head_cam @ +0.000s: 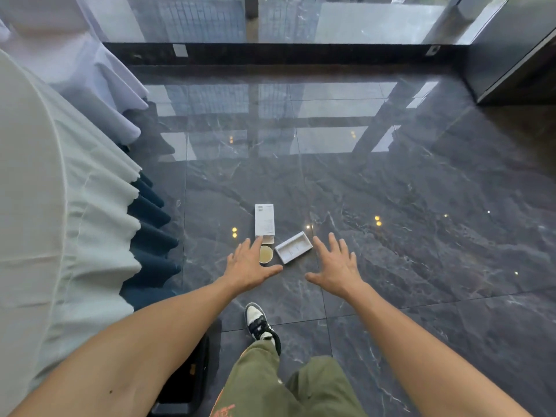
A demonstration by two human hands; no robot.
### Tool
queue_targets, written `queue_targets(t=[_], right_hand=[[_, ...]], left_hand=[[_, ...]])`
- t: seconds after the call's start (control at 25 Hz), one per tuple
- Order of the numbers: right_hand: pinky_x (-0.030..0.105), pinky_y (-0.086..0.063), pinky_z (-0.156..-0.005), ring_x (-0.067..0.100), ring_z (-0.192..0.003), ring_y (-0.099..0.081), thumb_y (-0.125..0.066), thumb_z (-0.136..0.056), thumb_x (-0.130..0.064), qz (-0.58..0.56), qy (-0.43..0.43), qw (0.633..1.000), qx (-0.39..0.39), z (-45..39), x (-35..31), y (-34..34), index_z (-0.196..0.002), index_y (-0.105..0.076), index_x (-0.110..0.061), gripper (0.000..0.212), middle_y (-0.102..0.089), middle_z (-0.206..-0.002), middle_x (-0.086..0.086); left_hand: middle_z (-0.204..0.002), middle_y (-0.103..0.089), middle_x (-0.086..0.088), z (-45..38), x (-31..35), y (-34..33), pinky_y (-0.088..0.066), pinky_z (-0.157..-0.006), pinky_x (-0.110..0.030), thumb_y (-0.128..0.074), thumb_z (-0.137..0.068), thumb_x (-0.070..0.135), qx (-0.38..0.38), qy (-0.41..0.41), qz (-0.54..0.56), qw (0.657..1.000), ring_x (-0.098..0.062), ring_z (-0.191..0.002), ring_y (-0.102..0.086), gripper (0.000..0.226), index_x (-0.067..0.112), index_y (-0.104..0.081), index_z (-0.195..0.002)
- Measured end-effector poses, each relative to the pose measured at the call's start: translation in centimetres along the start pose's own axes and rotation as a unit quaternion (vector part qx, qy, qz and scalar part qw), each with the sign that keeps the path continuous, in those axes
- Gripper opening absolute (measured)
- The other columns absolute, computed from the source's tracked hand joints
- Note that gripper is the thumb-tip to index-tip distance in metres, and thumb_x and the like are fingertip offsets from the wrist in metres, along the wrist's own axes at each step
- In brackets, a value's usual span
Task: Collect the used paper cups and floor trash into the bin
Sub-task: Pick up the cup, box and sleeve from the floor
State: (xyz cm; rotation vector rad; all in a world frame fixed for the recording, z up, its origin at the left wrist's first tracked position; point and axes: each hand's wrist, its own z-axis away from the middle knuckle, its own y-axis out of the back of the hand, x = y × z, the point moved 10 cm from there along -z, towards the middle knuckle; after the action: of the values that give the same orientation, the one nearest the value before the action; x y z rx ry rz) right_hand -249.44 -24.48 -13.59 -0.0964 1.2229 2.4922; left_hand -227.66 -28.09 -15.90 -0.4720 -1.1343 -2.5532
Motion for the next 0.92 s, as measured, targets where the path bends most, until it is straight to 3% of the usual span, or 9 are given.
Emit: queue_targets(t=[0.16,0.28,0.48,0.64,0.8,0.92], right_hand=[[0.062,-0.010,-0.126,0.038,-0.159,0.002,-0.065,-0.091,-0.049,-0.010,-0.002,0.999,-0.030,-4.9,1.0,0.0,-0.163,-0.013,-0.030,0.091,0.001,-0.174,0.010],[0.061,-0.015,-0.125,0.037,-0.159,-0.004,-0.065,-0.091,-0.049,-0.016,0.003,0.999,-0.046,-9.8,1.6,-1.3,-0.161,-0.019,-0.028,0.086,-0.006,-0.173,0.011],[0.058,-0.022,-0.123,0.036,-0.157,-0.012,-0.068,-0.089,-0.049,-0.026,0.026,0.997,-0.064,-21.7,3.1,-7.2,-0.161,-0.022,-0.030,0.087,-0.013,-0.171,0.009],[0.053,-0.031,-0.119,0.034,-0.155,-0.018,-0.069,-0.090,-0.043,-0.081,-0.004,0.994,-0.079,-35.5,7.1,-17.1,-0.162,-0.023,-0.027,0.086,-0.016,-0.170,0.007],[0.047,-0.033,-0.118,0.032,-0.151,-0.029,-0.071,-0.091,-0.038,-0.154,-0.039,0.985,-0.071,-46.1,11.2,-27.1,-0.162,-0.028,-0.020,0.084,-0.026,-0.168,0.003],[0.049,-0.040,-0.113,0.031,-0.147,-0.035,-0.072,-0.088,-0.039,-0.164,-0.067,0.982,-0.071,-51.8,14.5,-34.9,-0.157,-0.035,-0.018,0.081,-0.034,-0.162,0.001]], left_hand=[[-0.169,-0.029,-0.011,-4.3,0.1,0.6,-0.026,-0.123,-0.047,-0.070,-0.086,0.064,-0.008,0.018,0.033,0.999,-0.028,-0.157,-0.027,0.101,0.025,-0.022,-0.165],[-0.169,-0.029,-0.009,-9.0,-1.3,-0.3,-0.027,-0.125,-0.044,-0.075,-0.083,0.061,-0.022,0.043,0.063,0.997,-0.025,-0.159,-0.023,0.104,0.023,-0.022,-0.165],[-0.169,-0.031,-0.008,-20.0,-4.5,-3.9,-0.029,-0.125,-0.043,-0.076,-0.086,0.055,-0.002,0.077,0.125,0.989,-0.025,-0.157,-0.029,0.102,0.018,-0.024,-0.165],[-0.168,-0.033,-0.007,-33.3,-8.6,-10.8,-0.029,-0.121,-0.039,-0.075,-0.090,0.049,0.014,0.099,0.181,0.978,-0.025,-0.155,-0.031,0.092,0.016,-0.029,-0.163],[-0.161,-0.046,-0.006,-44.5,-12.8,-17.8,-0.034,-0.102,-0.026,-0.073,-0.096,0.038,0.017,0.110,0.211,0.971,-0.025,-0.147,-0.043,0.072,0.012,-0.042,-0.156],[-0.158,-0.050,-0.004,-51.7,-16.1,-22.8,-0.037,-0.104,-0.029,-0.073,-0.096,0.036,0.021,0.123,0.225,0.966,-0.025,-0.144,-0.047,0.067,0.013,-0.047,-0.153]])
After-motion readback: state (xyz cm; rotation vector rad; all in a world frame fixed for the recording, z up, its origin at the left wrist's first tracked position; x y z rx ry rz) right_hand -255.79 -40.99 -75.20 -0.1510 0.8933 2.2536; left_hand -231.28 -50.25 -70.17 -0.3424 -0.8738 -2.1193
